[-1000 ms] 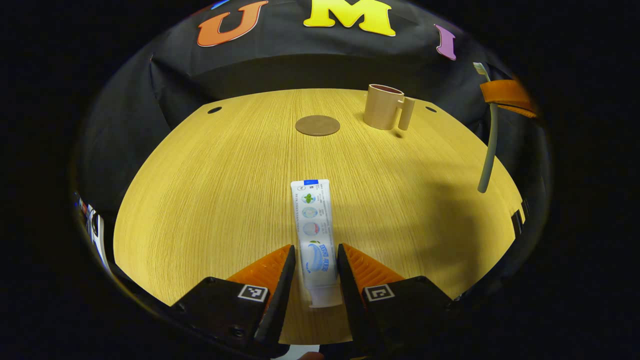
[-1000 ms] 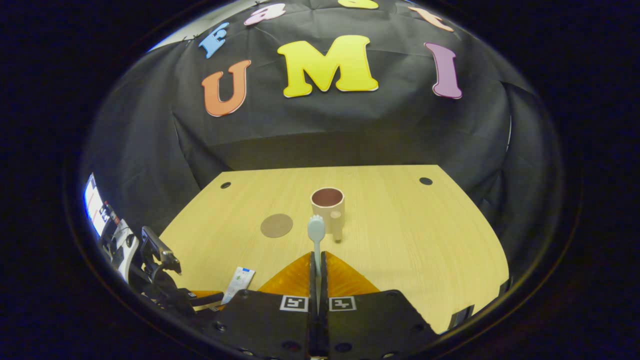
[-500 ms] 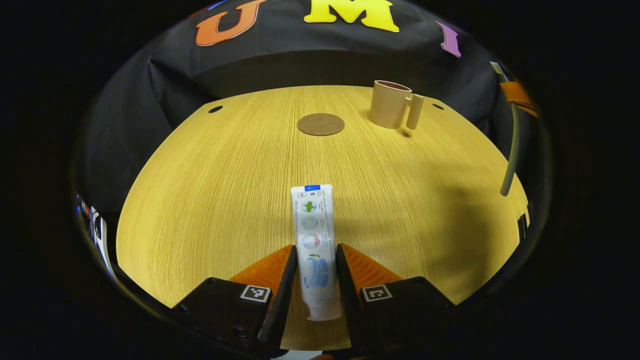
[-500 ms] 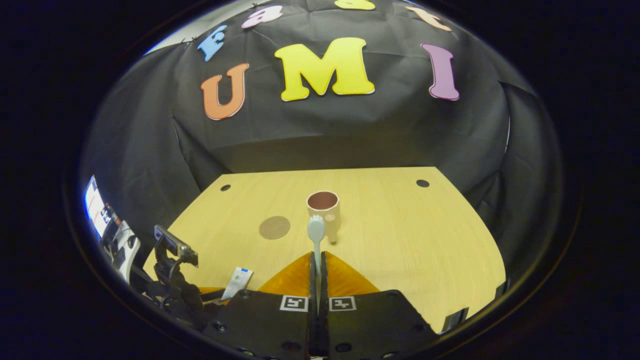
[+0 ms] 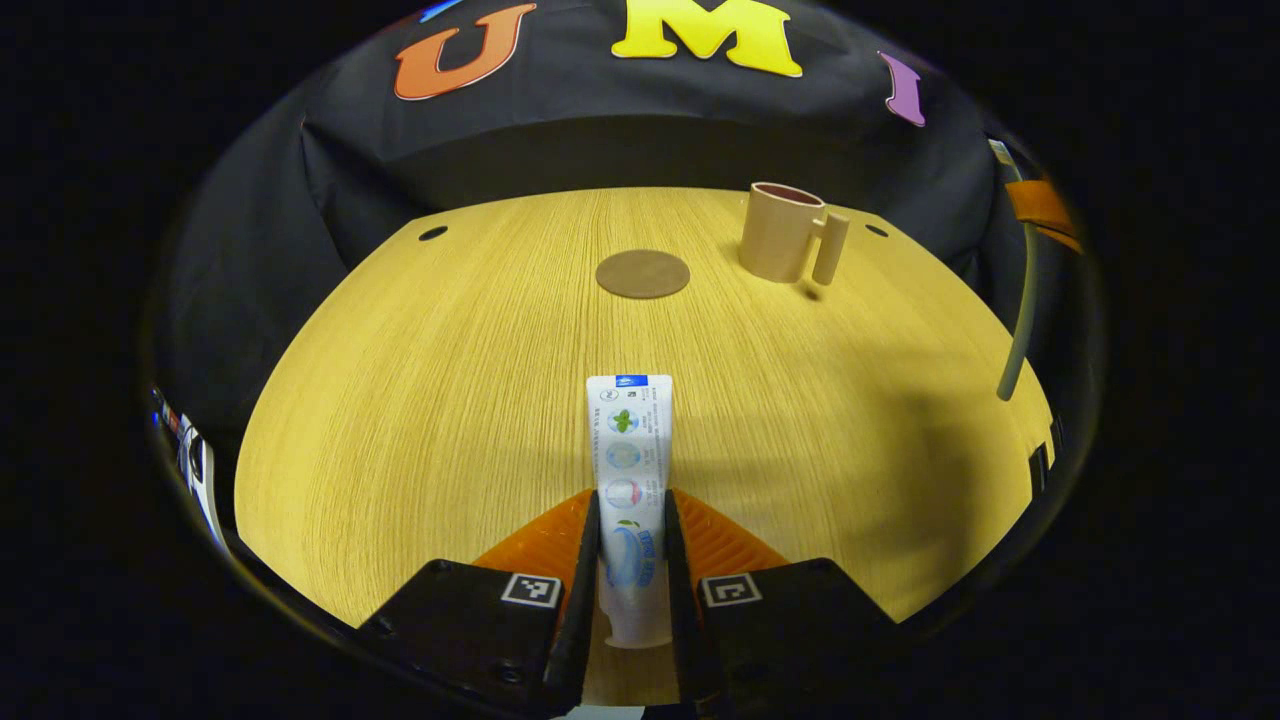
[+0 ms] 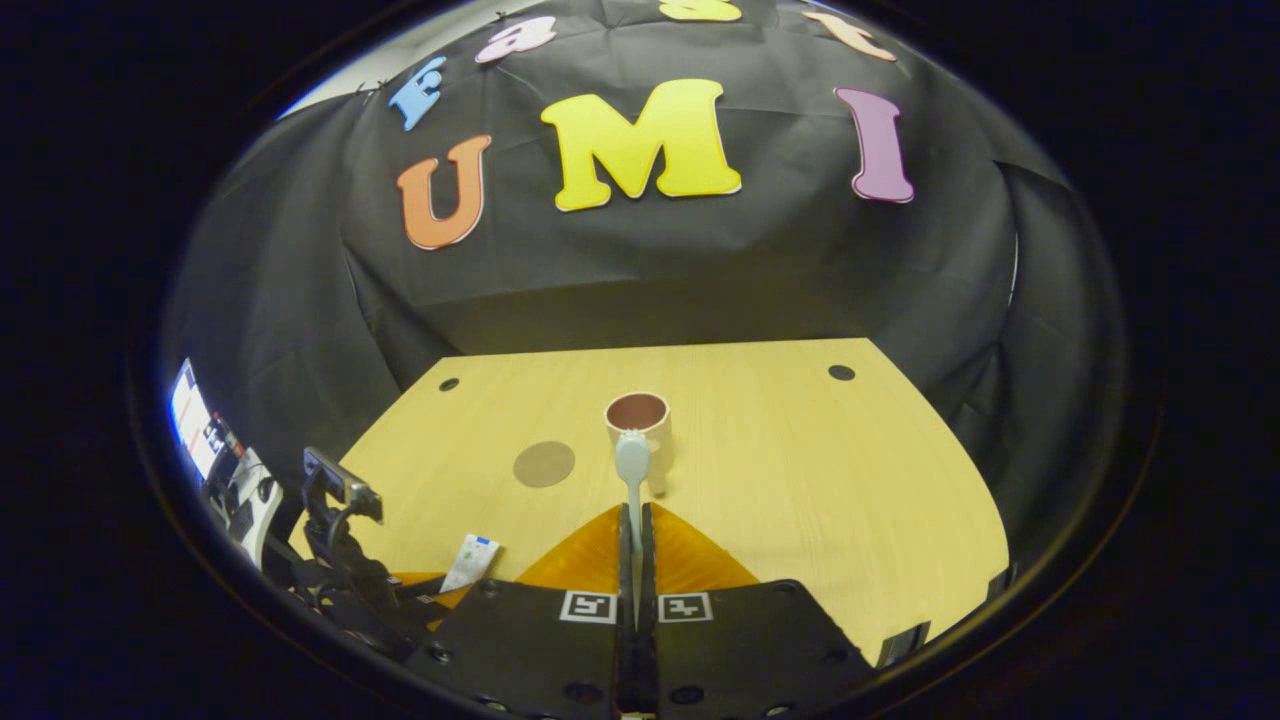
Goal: Put the toothbrush and toothpaste on the desktop into the cup, then pick up the cup and place it on the coaster on the desktop.
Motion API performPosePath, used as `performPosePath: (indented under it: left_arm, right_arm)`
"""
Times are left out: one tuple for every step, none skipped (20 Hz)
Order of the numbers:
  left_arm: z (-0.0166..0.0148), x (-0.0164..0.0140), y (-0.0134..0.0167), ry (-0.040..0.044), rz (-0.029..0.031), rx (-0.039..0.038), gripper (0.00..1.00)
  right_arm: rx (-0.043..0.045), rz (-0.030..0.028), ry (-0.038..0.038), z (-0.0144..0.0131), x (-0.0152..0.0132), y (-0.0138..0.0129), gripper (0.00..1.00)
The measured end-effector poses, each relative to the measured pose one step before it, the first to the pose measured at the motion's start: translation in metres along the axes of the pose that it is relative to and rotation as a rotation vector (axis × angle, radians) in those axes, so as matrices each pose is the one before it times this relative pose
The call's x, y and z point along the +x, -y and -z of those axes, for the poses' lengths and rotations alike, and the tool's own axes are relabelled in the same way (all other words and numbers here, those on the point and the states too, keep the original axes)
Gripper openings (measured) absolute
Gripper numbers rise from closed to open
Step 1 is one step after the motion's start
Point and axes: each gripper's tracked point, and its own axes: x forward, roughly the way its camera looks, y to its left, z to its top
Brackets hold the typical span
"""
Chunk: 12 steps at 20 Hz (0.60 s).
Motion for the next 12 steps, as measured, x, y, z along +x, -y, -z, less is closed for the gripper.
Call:
performPosePath:
  left_arm:
    - [-0.00533,-0.00188,-0.00134,0.01669,-0.00054,0.00275,0.37]
    - [-0.00744,-0.00216,0.00004,0.02152,0.00313,-0.00231,0.43]
    - [-0.00760,-0.00330,-0.00065,0.02098,0.00450,-0.00722,0.36]
    - [-0.00933,-0.00301,0.00075,0.02037,0.00432,-0.00979,0.35]
    - [-0.00930,-0.00384,0.00007,0.02386,0.00294,-0.00967,0.35]
    - [-0.01105,-0.00214,0.00017,0.02690,0.00333,-0.00710,0.35]
    - [-0.01089,-0.00189,-0.00130,0.02665,-0.00005,-0.00486,0.35]
    - [-0.01161,-0.00074,-0.00162,0.02680,-0.00075,-0.00384,0.35]
    - [-0.01062,-0.00161,0.00044,0.01672,-0.00017,-0.00382,0.35]
    - [-0.00960,0.00038,-0.00156,0.01202,-0.00420,-0.00265,0.35]
    - [-0.00701,-0.00023,-0.00245,0.01441,-0.00367,-0.00230,0.35]
    - [-0.00889,-0.00082,-0.00275,0.01400,-0.00414,-0.00197,0.35]
  right_arm:
    - [-0.00063,-0.00463,0.00372,-0.00348,0.00358,-0.00061,0.00]
    - [-0.00078,-0.00437,0.00523,-0.00470,0.00352,-0.00045,0.00]
    - [-0.00089,-0.00444,0.00673,-0.00528,0.00296,-0.00059,0.00]
    - [0.00044,-0.00206,0.01043,-0.00717,0.00477,0.00028,0.00]
    - [0.00031,-0.00459,0.00929,-0.00622,0.00416,-0.00068,0.00]
    - [-0.00042,-0.00215,0.01072,-0.00818,0.00597,-0.00008,0.00]
    - [-0.00144,-0.00337,0.01274,-0.00886,0.00683,-0.00020,0.00]
    - [-0.00523,-0.00139,0.01246,-0.00895,0.00777,-0.00038,0.00]
    - [-0.00280,-0.00239,0.01362,-0.00873,0.00726,-0.00020,0.00]
    - [0.00222,-0.00679,0.01522,-0.00965,0.00840,-0.00180,0.03]
    - [-0.00436,-0.00273,0.01520,-0.00833,0.00856,-0.00153,0.00]
    - [-0.00516,-0.00228,0.01416,-0.00914,0.00912,-0.00084,0.03]
